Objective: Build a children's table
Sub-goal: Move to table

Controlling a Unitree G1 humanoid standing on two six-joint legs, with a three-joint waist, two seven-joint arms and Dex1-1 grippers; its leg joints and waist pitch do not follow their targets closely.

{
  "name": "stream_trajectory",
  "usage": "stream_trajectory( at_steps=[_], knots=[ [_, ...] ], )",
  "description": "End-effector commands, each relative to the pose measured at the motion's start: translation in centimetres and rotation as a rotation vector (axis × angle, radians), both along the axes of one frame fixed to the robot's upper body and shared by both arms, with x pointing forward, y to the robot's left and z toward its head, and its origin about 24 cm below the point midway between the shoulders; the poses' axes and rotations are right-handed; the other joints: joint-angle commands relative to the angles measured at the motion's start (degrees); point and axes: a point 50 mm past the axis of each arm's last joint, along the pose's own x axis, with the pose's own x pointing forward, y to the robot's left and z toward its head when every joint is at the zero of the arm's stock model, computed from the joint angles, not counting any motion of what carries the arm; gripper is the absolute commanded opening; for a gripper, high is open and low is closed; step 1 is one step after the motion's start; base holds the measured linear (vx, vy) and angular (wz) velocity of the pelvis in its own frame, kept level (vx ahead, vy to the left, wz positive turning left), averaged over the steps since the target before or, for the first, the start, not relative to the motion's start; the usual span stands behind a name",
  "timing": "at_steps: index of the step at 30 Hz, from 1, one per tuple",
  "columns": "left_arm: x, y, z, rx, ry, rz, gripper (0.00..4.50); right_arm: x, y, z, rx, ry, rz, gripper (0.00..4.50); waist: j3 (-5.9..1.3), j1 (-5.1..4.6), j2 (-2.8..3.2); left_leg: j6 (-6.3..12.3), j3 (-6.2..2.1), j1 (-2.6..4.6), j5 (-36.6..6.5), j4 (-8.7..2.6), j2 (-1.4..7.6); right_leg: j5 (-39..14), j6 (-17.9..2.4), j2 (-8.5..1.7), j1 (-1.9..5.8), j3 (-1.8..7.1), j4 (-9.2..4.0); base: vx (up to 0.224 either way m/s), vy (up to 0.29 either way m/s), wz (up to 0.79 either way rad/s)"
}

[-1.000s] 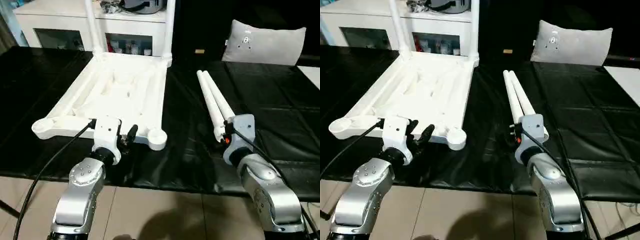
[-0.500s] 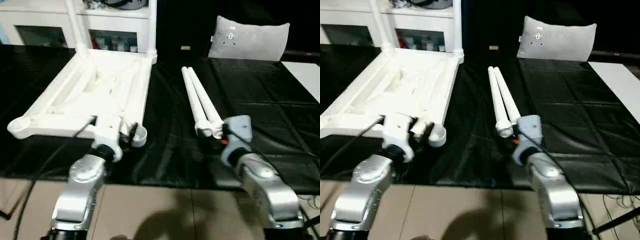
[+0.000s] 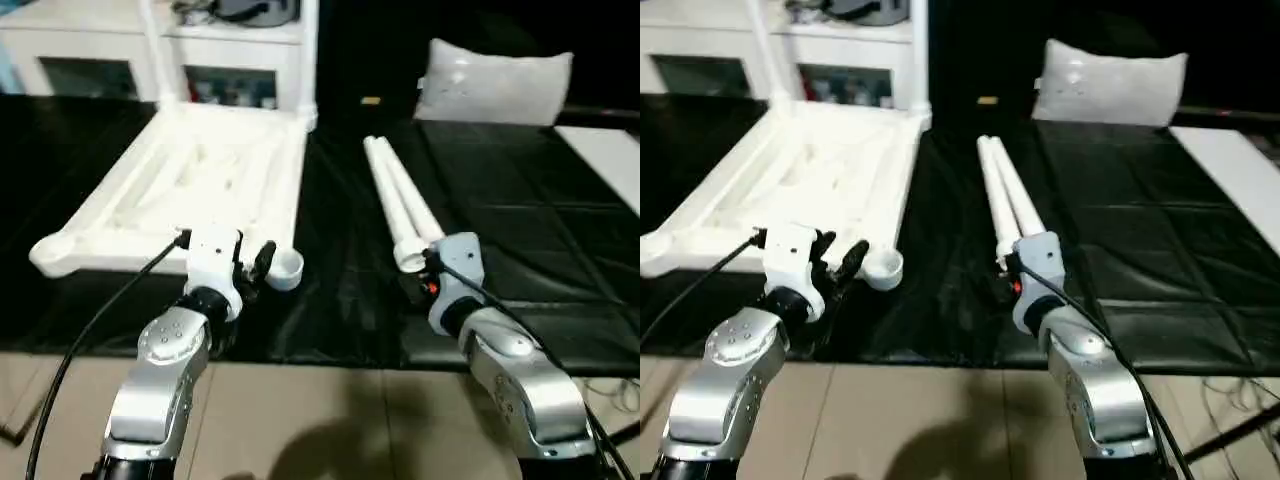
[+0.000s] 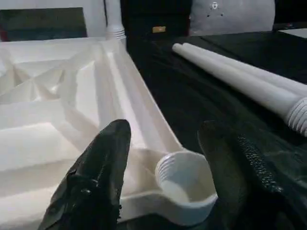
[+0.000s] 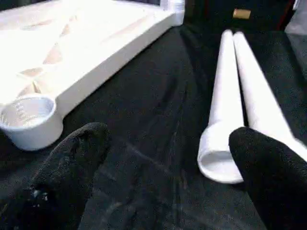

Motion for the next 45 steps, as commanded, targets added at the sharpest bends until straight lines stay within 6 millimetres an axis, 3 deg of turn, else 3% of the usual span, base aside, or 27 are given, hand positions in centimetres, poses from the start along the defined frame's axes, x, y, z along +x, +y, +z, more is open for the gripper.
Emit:
stream_trajectory(
  at_steps=[1, 9, 10, 11, 14, 16, 17, 18, 19, 20, 23, 25, 26, 27, 29, 30, 31, 32, 34, 35, 37, 38, 40, 41, 42, 44, 45],
  knots=[
    [-0.1, -0.2, 0.2, 0.004, -0.001, -0.017, 2.83, 0.2, -0.1, 0.2, -0.009, -0.015, 0.003, 4.50, -1.80, -0.27, 0.44, -2.26, -2.14, 2.35, -36.9, -5.25, 2.92, -34.0, -1.7, -5.85, -0.54, 2.01, -6.64, 0.000, 0.000, 0.00],
    [0.0, -0.5, 0.2, 0.011, 0.003, -0.046, 2.83, 0.0, 0.0, 0.2, -0.014, -0.010, 0.021, 4.50, -3.80, 0.90, 0.17, 4.57, -0.04, 0.19, -12.9, -4.83, 2.47, -11.4, -11.3, -5.65, 2.85, 3.36, -4.00, 0.086, 0.006, 0.00],
    [-0.1, -0.6, 0.2, 0.013, 0.004, -0.050, 2.83, 0.0, -0.1, 0.2, -0.017, -0.011, 0.015, 4.50, -4.58, 1.97, 0.56, 11.53, -1.48, -3.88, -5.6, -3.49, 0.58, -7.8, -9.5, -7.93, 6.30, 1.08, -4.69, 0.087, -0.011, 0.06],
    [-0.1, -0.6, 0.2, 0.013, 0.005, -0.051, 2.83, 0.0, -0.1, 0.2, -0.018, -0.011, 0.013, 4.50, -4.53, 1.74, 0.10, 14.47, -1.78, -4.05, -3.6, -2.77, 0.18, -5.9, -8.9, -8.11, 5.91, 0.58, -4.85, 0.101, -0.012, 0.35],
    [-0.2, -1.3, 0.0, 0.039, 0.013, -0.106, 2.83, 0.2, -0.6, 0.5, -0.021, -0.018, -0.014, 4.50, -5.26, -0.86, 1.62, 23.49, -6.68, 5.97, 10.0, -2.66, 6.25, -0.6, -8.0, -3.55, -2.73, -0.76, 1.90, 0.116, -0.002, 0.35],
    [-0.3, -1.4, -0.1, 0.046, 0.014, -0.116, 2.83, 0.2, -0.6, 0.5, -0.023, -0.019, -0.012, 4.50, -4.90, -1.37, 0.69, 29.26, -8.57, 7.26, 14.0, -2.32, 7.75, -1.3, -4.3, -5.37, -5.72, 1.57, 4.00, 0.114, -0.034, 0.07],
    [-0.3, -1.5, -0.1, 0.044, 0.015, -0.118, 2.83, 0.2, -0.6, 0.5, -0.027, -0.021, -0.007, 4.50, -4.64, -1.07, 0.01, 28.67, -7.39, 6.11, 12.7, -1.68, 6.40, 0.7, -4.6, -6.26, -5.11, 2.60, 3.01, 0.082, -0.058, 0.08],
    [-0.4, -1.6, -0.1, 0.041, 0.017, -0.120, 2.83, 0.1, -0.5, 0.5, -0.032, -0.026, 0.011, 4.50, -4.27, 0.29, -2.24, 23.68, -1.71, -1.25, 5.2, 1.02, -1.22, 8.1, -6.8, -6.96, 2.25, 5.77, -0.38, 0.063, -0.071, 0.07],
    [-0.4, -1.6, -0.2, 0.040, 0.017, -0.120, 2.83, 0.1, -0.5, 0.5, -0.032, -0.028, 0.021, 4.50, -4.67, 2.71, -2.24, 16.99, -1.63, -6.43, -0.2, 4.93, -2.17, 11.5, -9.1, -11.34, 7.47, 9.84, -2.84, 0.087, -0.093, 0.03],
    [-0.4, -1.6, -0.2, 0.040, 0.018, -0.120, 2.83, 0.1, -0.4, 0.5, -0.030, -0.029, 0.028, 4.50, -3.95, 2.83, -1.85, 10.51, -2.36, -7.62, -0.3, 4.91, -0.99, 9.1, -9.8, -10.53, 7.37, 8.15, -2.74, 0.057, -0.059, -0.01],
    [-0.5, -1.6, -0.2, 0.041, 0.020, -0.120, 2.83, 0.2, -0.2, 0.5, -0.035, -0.027, 0.033, 4.50, -3.44, 1.30, 1.63, 6.64, -3.57, -2.43, -1.8, -2.72, 3.31, -5.3, -7.2, -4.02, 4.12, 1.94, -1.77, 0.018, -0.003, -0.02],
    [-0.5, -1.5, -0.3, 0.043, 0.022, -0.118, 2.83, 0.2, -0.1, 0.5, -0.037, -0.028, 0.037, 4.50, -4.30, -0.47, 1.68, 11.39, -6.23, 1.74, -4.5, -3.87, 5.53, -4.7, -7.5, -2.76, 1.84, 0.87, 1.20, 0.085, 0.021, -0.02],
    [-0.5, -1.5, -0.3, 0.044, 0.024, -0.116, 2.83, 0.3, -0.1, 0.5, -0.041, -0.027, 0.042, 4.50, -4.74, -1.79, 1.86, 17.79, -8.78, 5.53, -4.7, -3.83, 7.34, -5.1, -7.4, -3.02, -1.79, 0.60, 3.79, 0.079, 0.017, 0.01],
    [-0.5, -1.4, -0.3, 0.044, 0.024, -0.114, 2.83, 0.3, -0.1, 0.5, -0.043, -0.027, 0.044, 4.50, -4.66, -2.61, 1.13, 24.56, -10.16, 6.15, -1.4, -3.71, 8.11, -4.4, -4.6, -3.81, -3.55, 1.40, 5.36, 0.000, 0.000, 0.00],
    [-0.5, -1.4, -0.3, 0.043, 0.024, -0.112, 2.83, 0.3, -0.1, 0.5, -0.045, -0.027, 0.047, 4.50, -4.20, -1.98, -0.68, 25.34, -7.14, 3.36, -0.5, -2.00, 5.32, 1.9, -4.8, -6.68, -2.38, 4.24, 2.00, 0.000, 0.000, 0.00],
    [-0.5, -1.5, -0.3, 0.043, 0.025, -0.111, 2.83, 0.3, -0.2, 0.5, -0.045, -0.027, 0.048, 4.50, -4.45, 0.37, -2.87, 19.28, -1.61, -6.48, -1.4, 4.03, -2.50, 8.6, -5.2, -8.99, 7.18, 8.32, -2.59, 0.000, 0.000, 0.00],
    [-0.5, -1.4, -0.4, 0.043, 0.025, -0.111, 2.83, 0.3, -0.2, 0.5, -0.046, -0.027, 0.050, 4.50, -3.90, 1.77, -2.26, 15.27, -1.85, -6.59, -2.3, 5.01, -2.03, 4.6, -3.9, -11.28, 7.08, 9.36, -4.10, 0.000, 0.000, 0.00],
    [-0.6, -1.4, -0.4, 0.043, 0.026, -0.111, 2.83, 0.3, -0.2, 0.5, -0.048, -0.027, 0.052, 4.50, -3.98, 2.13, -2.56, 8.98, -2.21, -7.49, -1.0, 4.68, -0.86, -0.4, -3.6, -10.25, 7.40, 8.02, -3.81, 0.000, 0.000, 0.00],
    [-0.6, -1.5, -0.4, 0.042, 0.028, -0.110, 2.83, 0.2, -0.1, 0.4, -0.049, -0.026, 0.054, 4.50, -3.70, 1.63, 0.06, 5.91, -2.60, -4.48, -1.0, -1.45, 1.75, -7.1, -4.9, -5.30, 5.87, 3.43, -3.37, 0.000, 0.000, 0.00],
    [-0.6, -1.5, -0.4, 0.042, 0.028, -0.110, 2.83, 0.2, -0.1, 0.4, -0.049, -0.027, 0.055, 4.50, -4.17, 1.52, 1.15, 6.41, -3.22, -2.16, -2.2, -2.38, 2.88, -6.1, -4.7, -4.21, 4.84, 2.76, -2.54, 0.069, 0.023, 0.03],
    [-0.5, -1.4, -0.4, 0.043, 0.027, -0.111, 2.83, 0.2, 0.0, 0.4, -0.051, -0.028, 0.061, 4.50, -5.09, -2.06, 1.89, 18.47, -9.70, 6.11, -4.5, -3.94, 7.82, -6.0, -4.6, -2.79, -2.26, 0.73, 4.48, 0.079, 0.029, 0.05],
    [-0.5, -1.4, -0.4, 0.044, 0.027, -0.111, 2.83, 0.2, 0.0, 0.4, -0.050, -0.028, 0.061, 4.50, -5.06, -2.23, 1.78, 21.70, -10.24, 6.64, -3.5, -3.63, 8.32, -6.3, -3.4, -3.16, -3.32, 1.09, 5.44, 0.058, 0.029, 0.01],
    [-0.5, -1.4, -0.3, 0.044, 0.027, -0.112, 2.83, 0.2, 0.0, 0.4, -0.049, -0.028, 0.059, 4.50, -4.29, -2.28, -0.38, 25.82, -7.78, 3.82, -2.0, -3.06, 6.11, -0.9, -0.5, -5.46, -3.81, 3.41, 3.80, 0.000, 0.000, 0.00],
    [-0.5, -1.4, -0.3, 0.045, 0.027, -0.113, 2.83, 0.2, 0.0, 0.4, -0.049, -0.029, 0.058, 4.50, -3.89, -1.65, -1.51, 22.14, -4.90, 0.62, -6.1, -2.19, 3.20, 1.0, -1.9, -6.91, -1.35, 4.88, 0.00, 0.000, 0.000, 0.00],
    [-0.5, -1.3, -0.3, 0.046, 0.027, -0.114, 2.83, 0.2, 0.0, 0.4, -0.048, -0.030, 0.057, 4.50, -4.09, 0.86, -2.71, 15.25, -1.40, -4.98, -6.6, 3.26, -1.80, -3.0, -4.7, -10.48, 5.04, 8.81, -3.87, 0.034, -0.055, 0.07],
    [-0.4, -1.3, -0.3, 0.049, 0.026, -0.116, 2.83, 0.2, 0.1, 0.5, -0.048, -0.032, 0.058, 4.50, -3.86, 2.35, -1.44, 7.95, -2.47, -5.67, -2.4, 3.14, 0.43, -13.3, -7.1, -11.33, 5.57, 8.06, -4.74, 0.034, -0.053, 0.01],
    [-0.3, -1.3, -0.2, 0.050, 0.024, -0.118, 2.83, 0.3, 0.1, 0.5, -0.050, -0.033, 0.061, 4.50, -3.80, 1.74, 0.08, 4.88, -2.08, -3.68, -2.6, -1.42, 1.67, -12.7, -8.2, -5.87, 4.40, 4.37, -3.32, 0.000, 0.000, 0.00]
  ],
)
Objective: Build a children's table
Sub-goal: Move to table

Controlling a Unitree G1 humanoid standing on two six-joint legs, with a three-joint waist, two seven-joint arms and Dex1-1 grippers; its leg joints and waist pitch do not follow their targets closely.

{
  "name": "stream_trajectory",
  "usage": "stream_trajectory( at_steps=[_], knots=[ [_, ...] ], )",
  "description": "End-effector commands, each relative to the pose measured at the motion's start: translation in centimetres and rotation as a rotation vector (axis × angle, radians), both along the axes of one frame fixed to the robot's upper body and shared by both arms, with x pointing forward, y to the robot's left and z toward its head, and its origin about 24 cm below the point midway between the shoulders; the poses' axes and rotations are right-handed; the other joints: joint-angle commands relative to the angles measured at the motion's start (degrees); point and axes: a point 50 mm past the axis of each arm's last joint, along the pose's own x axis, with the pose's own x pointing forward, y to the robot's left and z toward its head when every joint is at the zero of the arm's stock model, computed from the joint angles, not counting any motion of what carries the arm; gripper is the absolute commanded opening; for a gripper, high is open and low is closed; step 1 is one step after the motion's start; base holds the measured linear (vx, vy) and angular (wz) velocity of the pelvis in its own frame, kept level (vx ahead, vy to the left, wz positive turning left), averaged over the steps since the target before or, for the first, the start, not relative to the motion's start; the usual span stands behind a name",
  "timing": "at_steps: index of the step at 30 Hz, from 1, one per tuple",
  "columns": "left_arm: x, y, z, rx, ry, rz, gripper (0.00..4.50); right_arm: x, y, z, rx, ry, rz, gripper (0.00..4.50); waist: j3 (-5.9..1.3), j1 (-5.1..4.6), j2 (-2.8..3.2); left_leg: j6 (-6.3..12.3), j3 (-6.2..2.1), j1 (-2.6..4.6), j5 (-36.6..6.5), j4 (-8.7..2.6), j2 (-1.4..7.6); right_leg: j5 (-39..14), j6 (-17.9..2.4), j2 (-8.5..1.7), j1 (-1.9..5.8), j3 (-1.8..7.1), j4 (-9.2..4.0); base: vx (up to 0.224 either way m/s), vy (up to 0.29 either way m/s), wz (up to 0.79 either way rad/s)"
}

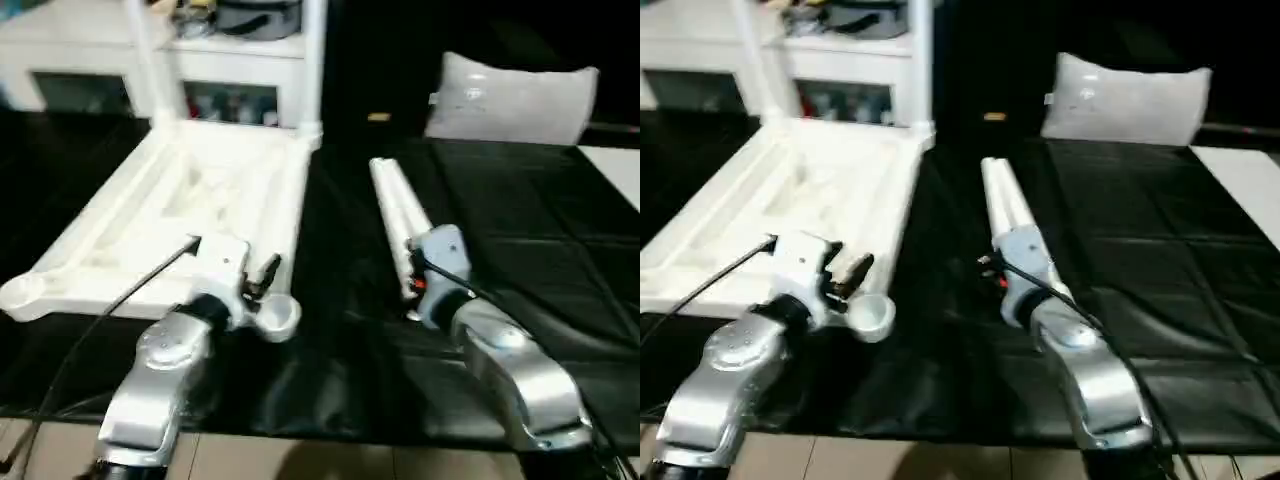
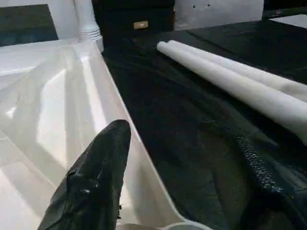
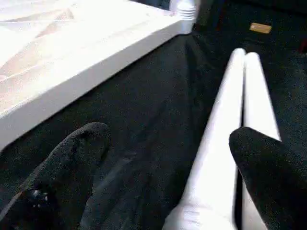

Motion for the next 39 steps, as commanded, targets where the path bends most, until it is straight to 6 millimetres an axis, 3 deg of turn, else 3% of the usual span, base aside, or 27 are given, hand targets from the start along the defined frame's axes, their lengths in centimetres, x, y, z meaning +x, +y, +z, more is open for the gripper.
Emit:
stream_trajectory(
  at_steps=[1, 2, 3, 4, 5, 6, 7, 8, 9, 10, 11, 12, 13, 14, 15, 16, 19, 21, 24, 26, 31, 37, 39],
  knots=[
    [0.2, 0.7, 0.3, 0.015, -0.010, 0.018, 2.83, 0.3, 0.6, 0.7, 0.010, -0.028, 0.021, 4.50, -1.90, 0.31, -0.14, 0.25, -0.34, 0.26, -1.5, -5.64, 3.44, -6.5, -10.3, -3.67, 2.09, 2.08, -6.59, 0.000, 0.000, 0.00],
    [0.3, 0.7, 0.3, 0.017, -0.011, 0.016, 2.83, 0.3, 0.6, 0.7, 0.008, -0.028, 0.023, 4.50, -2.51, -0.19, 0.80, 1.63, -1.05, 2.36, -3.8, -6.68, 4.13, -3.1, -11.3, -2.76, 1.62, 1.06, -5.34, 0.060, 0.021, 0.05],
    [0.3, 0.6, 0.3, 0.027, -0.012, 0.011, 2.83, 0.5, 0.7, 0.7, 0.005, -0.029, 0.024, 4.50, -2.63, -0.84, 0.91, 2.96, -2.00, 2.96, -3.1, -7.12, 4.73, -0.3, -11.5, -2.33, 1.17, 0.58, -4.42, 0.066, 0.042, 0.03],
    [0.3, 0.6, 0.3, 0.034, -0.013, 0.006, 2.83, 0.5, 0.7, 0.7, 0.005, -0.029, 0.024, 4.50, -3.12, -1.66, 0.94, 8.11, -3.57, 4.94, 2.5, -6.40, 5.84, 5.9, -11.2, -2.45, -1.11, -0.03, -2.72, 0.066, 0.042, 0.03],
    [0.3, 0.6, 0.3, 0.037, -0.014, 0.004, 2.83, 0.5, 0.7, 0.7, 0.005, -0.029, 0.023, 4.50, -3.16, -1.83, 0.77, 10.64, -3.90, 5.36, 5.8, -5.69, 6.12, 8.4, -11.2, -2.99, -2.25, 0.16, -2.27, 0.053, 0.045, 0.03],
    [0.3, 0.4, 0.4, 0.047, -0.017, -0.028, 2.83, 1.0, 0.6, 0.8, -0.002, -0.023, 0.004, 4.50, -3.15, -1.13, -0.63, 13.62, -2.18, 1.80, 17.3, -3.84, 4.39, 20.0, -11.5, -5.53, -0.59, 2.02, -2.78, 0.000, 0.000, 0.00],
    [0.3, 0.4, 0.4, 0.047, -0.017, -0.028, 2.83, 1.0, 0.6, 0.8, -0.002, -0.023, 0.004, 4.50, -3.61, -0.49, -0.79, 12.27, -1.47, 0.23, 20.4, -3.35, 3.29, 25.8, -11.1, -5.95, 0.68, 2.62, -2.25, 0.000, 0.000, 0.00],
    [0.3, 0.4, 0.5, 0.065, -0.015, -0.052, 2.83, 1.4, 0.5, 0.8, -0.015, -0.016, -0.016, 4.50, -4.37, -0.06, -0.86, 10.65, -1.34, -0.54, 24.2, -2.91, 2.66, 32.9, -10.1, -5.65, 1.46, 2.82, -1.29, 0.000, 0.000, 0.00],
    [0.3, 0.4, 0.5, 0.071, -0.015, -0.060, 2.83, 1.5, 0.4, 0.8, -0.020, -0.012, -0.026, 4.50, -4.65, 0.28, -0.61, 7.36, -1.70, 0.04, 28.6, -2.88, 2.91, 40.6, -8.7, -4.85, 0.10, 2.48, -0.54, 0.000, 0.000, 0.00],
    [0.3, 0.4, 0.5, 0.079, -0.014, -0.071, 2.83, 1.7, 0.4, 0.7, -0.024, -0.005, -0.040, 4.50, -4.48, 0.12, -0.58, 5.80, -1.83, -0.12, 29.3, -3.10, 3.10, 41.2, -8.4, -4.52, -0.07, 2.24, -0.33, 0.000, 0.000, 0.00],
    [0.4, 0.4, 0.6, 0.080, -0.014, -0.086, 2.83, 2.1, 0.3, 0.6, -0.033, 0.008, -0.060, 4.50, -4.22, 0.20, -0.46, 3.04, -1.64, 0.27, 26.0, -3.35, 3.46, 37.5, -8.6, -4.45, -0.71, 2.02, -0.85, -0.058, -0.001, -0.03],
    [0.5, 0.5, 0.8, 0.083, -0.013, -0.111, 2.83, 2.8, 0.2, 0.5, -0.032, 0.033, -0.103, 4.50, -3.62, -0.04, -0.35, 0.93, -1.27, -0.05, 18.8, -4.17, 3.53, 30.7, -9.9, -4.83, -0.78, 2.08, -1.61, -0.080, -0.008, -0.02],
    [0.5, 0.5, 0.9, 0.083, -0.013, -0.113, 2.83, 2.8, 0.2, 0.5, -0.031, 0.034, -0.106, 4.50, -2.95, -0.04, -0.37, -0.96, -0.74, 0.06, 8.8, -5.11, 3.73, 21.8, -11.4, -5.18, -1.05, 2.27, -2.67, -0.080, -0.008, -0.02],
    [0.5, 0.5, 0.9, 0.092, -0.004, -0.129, 2.83, 3.3, 0.2, 0.4, -0.036, 0.051, -0.140, 4.50, -2.67, -0.01, -0.46, -2.01, -0.59, 0.14, 4.2, -5.55, 3.94, 17.5, -11.9, -5.35, -0.95, 2.41, -3.11, -0.096, -0.016, -0.01],
    [0.5, 0.5, 0.9, 0.112, 0.001, -0.146, 2.83, 3.8, 0.1, 0.4, -0.058, 0.061, -0.167, 4.50, -2.23, 0.02, 0.26, -4.25, -0.64, 0.42, -3.1, -6.34, 4.02, 9.3, -12.6, -5.52, -1.01, 2.51, -3.64, -0.110, -0.017, 0.00],
    [0.6, 0.6, 0.9, 0.125, 0.006, -0.172, 2.83, 4.4, 0.1, 0.5, -0.093, 0.066, -0.179, 4.50, -1.75, -0.16, 0.19, -6.34, -0.53, 0.91, -9.9, -7.09, 4.10, 1.0, -12.5, -5.37, -1.53, 2.64, -4.35, -0.110, -0.017, 0.00],
    [0.7, 0.6, 1.3, 0.155, 0.014, -0.263, 2.94, 6.0, 0.5, 1.0, -0.141, 0.109, -0.191, 4.50, -1.34, -0.14, -0.06, -8.97, -0.29, 1.21, -17.1, -7.59, 3.91, -11.9, -10.6, -5.71, -2.45, 3.32, -5.46, -0.114, -0.010, -0.01],
    [0.5, 0.5, 1.4, 0.180, 0.021, -0.318, 3.03, 6.8, 0.4, 1.2, -0.167, 0.154, -0.209, 4.50, -1.32, 0.01, -0.06, -9.61, -0.16, 1.33, -17.6, -7.71, 4.05, -14.1, -9.5, -5.75, -2.97, 3.45, -5.80, -0.091, -0.015, 0.01],
    [0.3, 0.5, 1.8, 0.196, 0.025, -0.375, 3.13, 8.1, 0.1, 1.5, -0.179, 0.237, -0.244, 4.50, -1.43, 0.00, -0.19, -10.24, 0.02, 1.15, -17.2, -7.83, 3.92, -13.8, -9.6, -5.65, -3.40, 3.32, -5.49, -0.048, -0.011, 0.01],
    [0.2, 0.5, 1.9, 0.199, 0.032, -0.393, 3.34, 8.7, 0.0, 1.6, -0.169, 0.262, -0.256, 4.50, -1.65, 0.12, -0.15, -10.41, 0.17, 0.57, -15.2, -7.93, 4.00, -12.2, -9.4, -5.67, -3.07, 3.15, -5.27, 0.000, 0.000, 0.00],
    [0.0, 0.4, 1.9, 0.205, 0.042, -0.427, 3.78, 9.7, -0.2, 1.8, -0.159, 0.299, -0.279, 4.50, -2.31, 1.06, -0.17, -9.01, 1.28, 0.28, -7.4, -7.50, 4.09, 1.0, -10.6, -5.19, -3.10, 3.06, -4.36, 0.000, 0.000, 0.00],
    [-0.3, 0.2, 2.0, 0.208, 0.050, -0.461, 3.87, 10.3, -0.6, 1.4, -0.153, 0.357, -0.304, 4.50, -3.02, 1.19, -0.16, -7.46, 1.79, -0.13, -0.1, -6.74, 3.95, 14.0, -11.8, -4.63, -2.89, 2.75, -3.19, 0.000, 0.000, 0.00],
    [-0.3, 0.1, 2.0, 0.210, 0.051, -0.475, 3.87, 10.4, -0.9, 1.1, -0.156, 0.383, -0.309, 4.50, -2.74, 1.17, -0.18, -7.38, 1.92, -0.10, -2.4, -6.88, 4.07, 11.3, -12.2, -4.80, -2.95, 2.78, -3.49, 0.000, 0.000, 0.00]
  ],
)
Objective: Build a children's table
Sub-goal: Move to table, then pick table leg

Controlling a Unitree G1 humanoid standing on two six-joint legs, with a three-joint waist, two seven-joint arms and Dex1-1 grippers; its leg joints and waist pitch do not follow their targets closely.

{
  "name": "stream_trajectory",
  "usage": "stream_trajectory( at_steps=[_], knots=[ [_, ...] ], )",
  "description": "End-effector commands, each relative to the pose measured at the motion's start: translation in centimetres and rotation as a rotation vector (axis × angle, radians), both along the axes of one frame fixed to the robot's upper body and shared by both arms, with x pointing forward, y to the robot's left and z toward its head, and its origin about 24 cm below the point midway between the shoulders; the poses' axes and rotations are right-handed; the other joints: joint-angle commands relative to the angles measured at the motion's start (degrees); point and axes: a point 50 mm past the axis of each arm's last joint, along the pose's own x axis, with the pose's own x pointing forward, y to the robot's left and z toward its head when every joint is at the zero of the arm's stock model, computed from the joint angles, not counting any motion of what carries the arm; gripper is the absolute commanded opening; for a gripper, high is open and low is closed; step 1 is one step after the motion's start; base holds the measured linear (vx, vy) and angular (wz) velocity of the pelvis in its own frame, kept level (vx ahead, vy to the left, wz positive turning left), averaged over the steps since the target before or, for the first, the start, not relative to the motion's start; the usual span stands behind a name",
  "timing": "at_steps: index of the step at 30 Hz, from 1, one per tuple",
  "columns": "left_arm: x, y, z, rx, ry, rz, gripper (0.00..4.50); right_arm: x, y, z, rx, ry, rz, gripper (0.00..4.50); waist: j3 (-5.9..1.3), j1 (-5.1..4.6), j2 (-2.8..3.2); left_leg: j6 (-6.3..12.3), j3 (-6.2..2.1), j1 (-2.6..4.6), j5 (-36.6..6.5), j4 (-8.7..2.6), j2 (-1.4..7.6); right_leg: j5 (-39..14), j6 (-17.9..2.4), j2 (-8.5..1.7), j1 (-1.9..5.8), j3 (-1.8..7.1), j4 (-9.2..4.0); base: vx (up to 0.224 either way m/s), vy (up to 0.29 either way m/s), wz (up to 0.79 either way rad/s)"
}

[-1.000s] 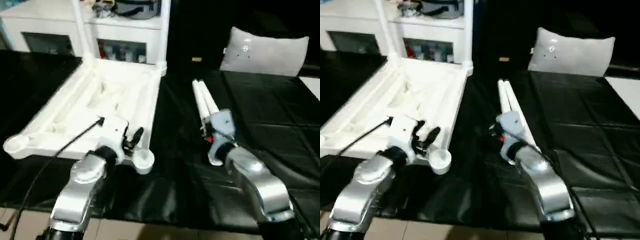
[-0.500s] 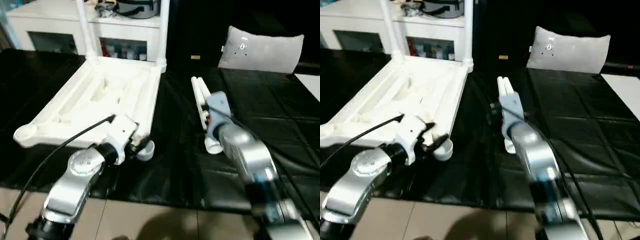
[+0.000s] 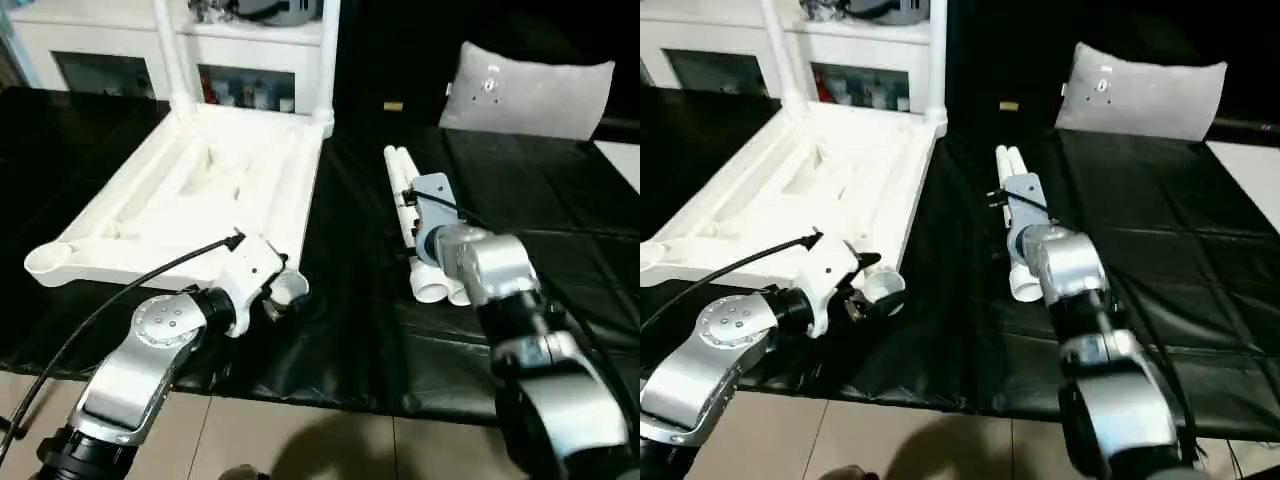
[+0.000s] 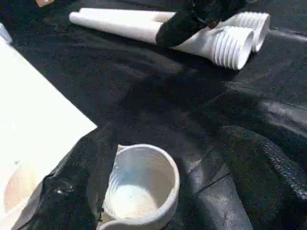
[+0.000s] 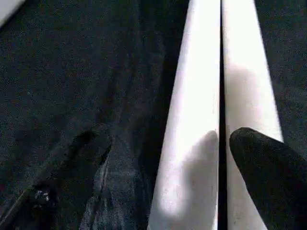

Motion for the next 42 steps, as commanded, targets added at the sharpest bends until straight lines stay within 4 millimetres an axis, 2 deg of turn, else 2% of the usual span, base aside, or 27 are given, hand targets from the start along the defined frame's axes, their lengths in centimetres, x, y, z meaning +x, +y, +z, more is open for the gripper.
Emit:
stream_trajectory(
  at_steps=[1, 7, 11, 12, 14, 18, 26, 27, 30, 33, 39, 40, 41, 42],
  knots=[
    [-0.1, -0.5, 0.7, 0.002, -0.018, -0.038, 3.87, 0.3, -0.5, 0.3, 0.012, 0.000, -0.019, 4.50, -3.64, 0.26, 0.51, -3.25, -0.82, 2.01, -7.8, -3.86, 3.16, 6.5, -11.8, -4.35, 1.64, 2.17, -3.61, 0.000, 0.000, 0.00],
    [-0.2, -0.7, 0.6, 0.001, -0.015, -0.049, 3.87, 0.1, -0.4, -0.5, 0.075, 0.072, -0.002, 4.50, -3.35, 0.19, 0.23, -4.39, -0.48, 2.19, -11.8, -4.17, 3.43, -0.6, -11.1, -4.50, 1.37, 2.37, -4.14, 0.000, 0.000, 0.00],
    [-0.4, -0.8, 0.5, -0.001, -0.011, -0.054, 3.87, -0.1, 0.1, -0.9, 0.123, 0.109, 0.022, 4.50, -3.46, 0.24, 0.18, -4.11, -0.42, 2.16, -10.6, -4.09, 3.49, 0.4, -11.3, -4.51, 1.33, 2.34, -4.04, 0.000, 0.000, 0.00],
    [-0.4, -0.8, 0.5, 0.000, -0.010, -0.055, 3.88, -0.1, 0.2, -1.0, 0.133, 0.113, 0.022, 4.34, -3.46, 0.23, 0.21, -4.04, -0.41, 2.11, -10.3, -4.07, 3.48, 0.6, -11.4, -4.51, 1.34, 2.33, -3.99, 0.000, 0.000, 0.00],
    [-0.4, -0.8, 0.5, -0.001, -0.007, -0.056, 3.88, -0.1, 0.3, -1.1, 0.147, 0.119, 0.021, 4.34, -3.44, 0.25, 0.15, -3.86, -0.40, 2.10, -10.1, -4.11, 3.53, 0.6, -11.5, -4.53, 1.33, 2.30, -3.98, 0.000, 0.000, 0.00],
    [-0.4, -0.8, 0.5, 0.002, -0.008, -0.057, 3.88, -0.3, 0.8, -1.6, 0.261, 0.130, 0.017, 4.00, -3.43, 0.32, 0.13, -3.57, -0.30, 2.10, -10.2, -4.08, 3.55, 0.5, -11.5, -4.60, 1.28, 2.35, -4.04, 0.000, 0.000, 0.00],
    [-0.2, -1.0, 0.6, 0.001, -0.013, -0.056, 3.88, -0.3, 0.9, -2.0, 0.324, 0.148, -0.035, 3.28, -3.41, 0.34, 0.03, -3.92, -0.25, 2.18, -10.7, -4.20, 3.58, -1.3, -11.4, -4.58, 1.17, 2.28, -4.12, 0.000, 0.000, 0.00],
    [-0.2, -1.0, 0.6, 0.003, -0.017, -0.055, 4.09, -0.4, 0.8, -2.0, 0.326, 0.160, -0.031, 3.10, -3.45, 0.34, 0.10, -3.94, -0.27, 2.20, -10.6, -4.19, 3.59, -1.1, -11.4, -4.58, 1.16, 2.25, -4.09, 0.000, 0.000, 0.00],
    [0.0, -0.9, 0.7, 0.007, -0.021, -0.053, 4.24, -0.3, 0.8, -2.0, 0.301, 0.153, 0.001, 2.97, -3.39, 0.29, 0.02, -3.94, -0.25, 2.15, -10.7, -4.23, 3.58, -1.2, -11.4, -4.56, 1.13, 2.24, -4.10, 0.000, 0.000, 0.00],
    [0.1, -0.8, 0.6, 0.008, -0.021, -0.052, 4.48, -0.4, 1.0, -2.0, 0.299, 0.144, 0.026, 2.66, -3.38, 0.30, 0.00, -3.93, -0.25, 2.11, -10.7, -4.23, 3.58, -1.3, -11.3, -4.60, 1.16, 2.27, -4.16, 0.000, 0.000, 0.00],
    [0.3, -0.9, 0.6, 0.008, -0.022, -0.052, 4.50, -0.5, 0.7, -2.3, 0.290, 0.174, 0.007, 2.21, -3.36, 0.28, 0.07, -4.08, -0.23, 2.18, -10.9, -4.24, 3.57, -1.2, -11.5, -4.55, 1.10, 2.29, -4.17, 0.000, 0.000, 0.00],
    [0.4, -0.8, 0.6, 0.009, -0.023, -0.051, 4.50, -0.5, 0.7, -2.3, 0.284, 0.160, 0.011, 2.09, -3.37, 0.41, 0.71, -4.35, -0.36, 2.18, -11.2, -4.26, 3.57, -1.5, -11.5, -4.63, 1.06, 2.30, -4.10, 0.000, 0.000, 0.00],
    [0.4, -0.8, 0.6, 0.009, -0.024, -0.050, 4.50, -0.4, 0.7, -2.2, 0.278, 0.151, 0.015, 2.09, -3.37, 0.28, 0.49, -4.63, -0.31, 2.26, -11.9, -4.32, 3.60, -1.6, -11.4, -4.52, 0.99, 2.28, -4.22, 0.000, 0.000, 0.00],
    [0.5, -0.7, 0.6, 0.009, -0.024, -0.049, 4.50, -0.3, 0.6, -2.1, 0.281, 0.111, 0.008, 2.03, -3.40, 0.35, 0.64, -4.77, -0.37, 2.27, -12.1, -4.33, 3.62, -1.5, -11.5, -4.57, 1.03, 2.28, -4.16, 0.000, 0.000, 0.00]
  ],
)
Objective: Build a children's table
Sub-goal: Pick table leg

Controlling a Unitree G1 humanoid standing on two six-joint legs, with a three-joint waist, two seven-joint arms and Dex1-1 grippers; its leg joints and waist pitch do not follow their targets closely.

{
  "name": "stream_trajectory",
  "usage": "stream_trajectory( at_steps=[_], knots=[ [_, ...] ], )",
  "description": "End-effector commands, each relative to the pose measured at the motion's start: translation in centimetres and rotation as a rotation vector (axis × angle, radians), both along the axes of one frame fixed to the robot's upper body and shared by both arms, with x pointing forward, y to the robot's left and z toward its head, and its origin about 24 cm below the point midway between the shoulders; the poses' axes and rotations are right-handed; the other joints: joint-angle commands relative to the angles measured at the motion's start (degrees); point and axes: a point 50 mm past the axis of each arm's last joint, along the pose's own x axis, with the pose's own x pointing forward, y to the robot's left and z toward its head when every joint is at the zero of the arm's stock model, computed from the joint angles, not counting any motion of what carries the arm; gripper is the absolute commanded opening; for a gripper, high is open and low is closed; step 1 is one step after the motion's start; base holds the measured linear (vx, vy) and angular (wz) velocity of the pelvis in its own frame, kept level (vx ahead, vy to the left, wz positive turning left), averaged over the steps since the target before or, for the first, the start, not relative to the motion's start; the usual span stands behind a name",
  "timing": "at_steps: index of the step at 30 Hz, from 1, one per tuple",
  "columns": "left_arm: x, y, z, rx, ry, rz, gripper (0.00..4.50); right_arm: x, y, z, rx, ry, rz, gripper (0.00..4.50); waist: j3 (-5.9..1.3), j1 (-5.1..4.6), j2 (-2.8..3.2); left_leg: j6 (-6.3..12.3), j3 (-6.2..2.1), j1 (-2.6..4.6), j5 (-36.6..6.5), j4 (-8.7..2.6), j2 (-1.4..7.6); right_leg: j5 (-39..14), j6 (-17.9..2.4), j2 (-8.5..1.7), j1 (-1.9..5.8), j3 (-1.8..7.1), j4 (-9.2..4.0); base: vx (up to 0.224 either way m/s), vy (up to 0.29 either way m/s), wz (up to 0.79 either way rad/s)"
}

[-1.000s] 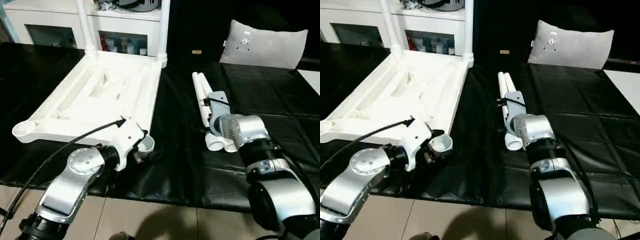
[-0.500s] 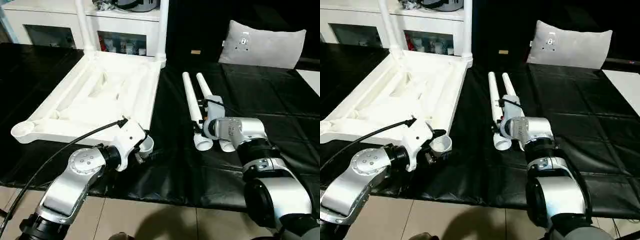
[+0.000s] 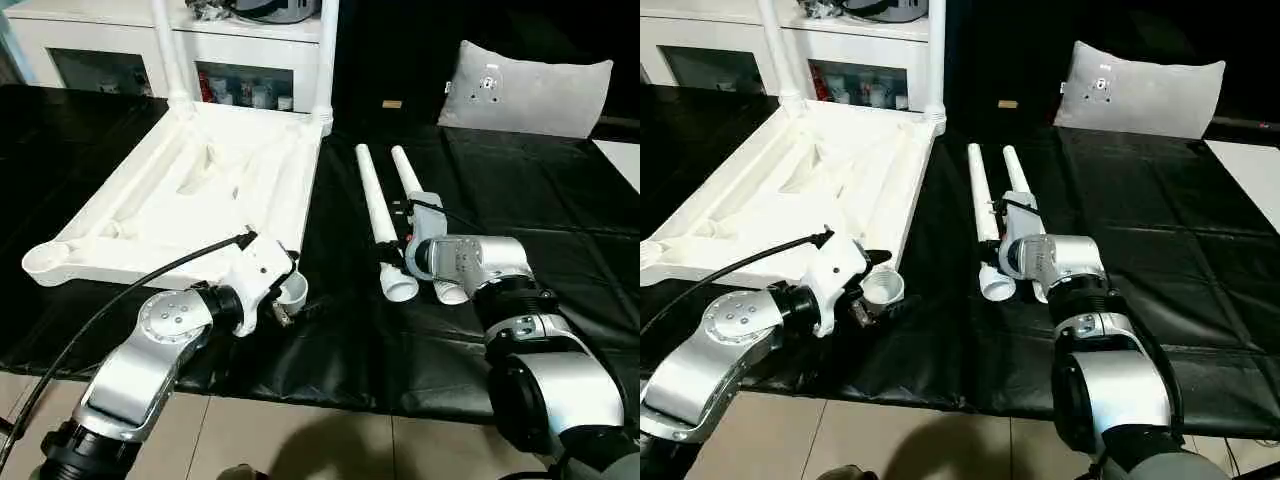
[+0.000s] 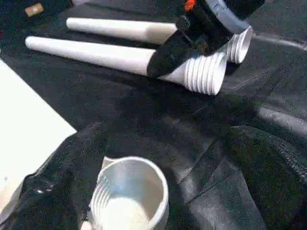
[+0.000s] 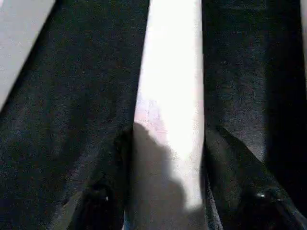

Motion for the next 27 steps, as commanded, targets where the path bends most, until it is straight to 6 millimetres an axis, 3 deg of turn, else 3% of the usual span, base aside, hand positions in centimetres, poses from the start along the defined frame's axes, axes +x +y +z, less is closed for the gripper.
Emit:
stream_trajectory(
  at_steps=[1, 4, 9, 13, 15, 17, 20, 21, 22, 24, 25, 27],
  knots=[
    [0.3, -0.1, 0.3, 0.009, -0.019, -0.009, 4.50, 0.3, -0.7, 0.0, -0.043, -0.101, -0.013, 1.98, -3.38, 0.36, 0.89, -5.09, -1.03, 2.18, -12.8, -4.37, 3.25, -1.8, -11.5, -4.65, 0.87, 2.28, -4.22, 0.000, 0.000, 0.00],
    [0.4, -0.1, 0.3, 0.008, -0.030, -0.001, 4.50, 0.2, -1.2, -0.1, -0.069, -0.124, -0.039, 1.91, -3.40, 0.61, 0.80, -5.26, -1.03, 2.23, -13.1, -4.39, 3.20, -1.8, -11.3, -4.61, 0.97, 2.34, -4.33, 0.000, 0.000, 0.00],
    [0.7, 0.0, 0.6, -0.010, -0.057, 0.037, 4.50, 0.2, -1.1, 0.9, 0.038, -0.216, -0.003, 1.88, -3.50, 1.33, 1.00, -4.42, -1.08, 2.16, -11.9, -4.36, 3.22, 1.3, -10.8, -4.48, 1.18, 2.36, -4.12, 0.000, 0.000, 0.00],
    [2.1, 0.4, 2.0, -0.077, -0.119, 0.134, 4.50, 0.1, -0.9, 3.4, 0.268, -0.401, 0.010, 1.87, -3.61, 1.65, 0.93, -3.45, -1.18, 2.07, -11.5, -4.30, 3.32, 2.7, -10.9, -4.69, 1.47, 2.36, -4.10, 0.000, 0.000, 0.00],
    [3.0, 0.3, 3.0, -0.141, -0.135, 0.179, 4.50, -0.3, -0.8, 4.3, 0.368, -0.462, 0.051, 1.86, -3.49, 1.73, 1.05, -2.98, -1.08, 2.09, -11.4, -4.30, 3.28, 2.8, -11.0, -4.58, 1.35, 2.35, -4.27, 0.000, 0.000, 0.00],
    [4.6, -0.4, 5.3, -0.363, -0.107, 0.257, 4.50, -2.0, -0.6, 5.6, 0.579, -0.574, 0.155, 1.86, -3.61, 2.14, 1.30, -2.69, -1.18, 2.26, -11.8, -4.22, 3.49, 4.1, -11.2, -4.72, 1.51, 2.36, -4.10, 0.000, 0.000, 0.00],
    [5.2, -0.8, 6.3, -0.465, -0.091, 0.277, 4.50, -2.7, -0.7, 6.1, 0.665, -0.610, 0.201, 1.86, -3.68, 2.51, 1.10, -1.39, -1.25, 1.89, -10.2, -4.14, 3.30, 6.4, -12.4, -4.74, 1.75, 2.21, -4.09, 0.000, 0.000, 0.00],
    [5.4, -1.1, 6.8, -0.515, -0.080, 0.276, 4.50, -3.1, -0.7, 6.3, 0.701, -0.629, 0.231, 1.86, -3.67, 2.78, 1.29, -1.18, -1.40, 1.80, -9.7, -4.03, 3.35, 6.5, -12.6, -4.87, 1.75, 2.20, -4.00, 0.000, 0.000, 0.00],
    [5.8, -1.7, 7.6, -0.601, -0.053, 0.261, 4.50, -3.8, -0.7, 6.7, 0.761, -0.656, 0.272, 1.86, -3.64, 2.83, 0.96, -0.87, -1.16, 1.78, -9.6, -3.89, 3.21, 6.1, -12.8, -4.87, 1.84, 2.28, -4.19, 0.000, 0.000, 0.00],
    [6.0, -2.2, 8.2, -0.666, -0.024, 0.243, 4.50, -4.1, -0.8, 6.8, 0.795, -0.668, 0.286, 1.86, -3.58, 3.05, 1.00, -0.41, -1.18, 1.76, -9.7, -3.91, 3.18, 4.6, -12.8, -4.93, 1.83, 2.29, -4.46, 0.000, 0.000, 0.00],
    [6.3, -2.9, 8.9, -0.748, 0.025, 0.217, 4.50, -4.5, -0.9, 6.9, 0.843, -0.676, 0.301, 1.86, -3.56, 3.10, 1.34, -0.63, -1.23, 1.80, -9.9, -3.94, 3.16, 3.4, -12.9, -4.90, 1.74, 2.24, -4.46, 0.000, 0.000, 0.00],
    [6.6, -3.5, 9.5, -0.820, 0.068, 0.188, 4.50, -4.9, -0.9, 7.2, 0.884, -0.683, 0.327, 1.86, -3.49, 3.19, 1.06, -0.83, -1.25, 1.97, -11.0, -3.98, 3.22, 1.4, -13.2, -4.96, 1.77, 2.23, -4.73, 0.000, 0.000, 0.00]
  ],
)
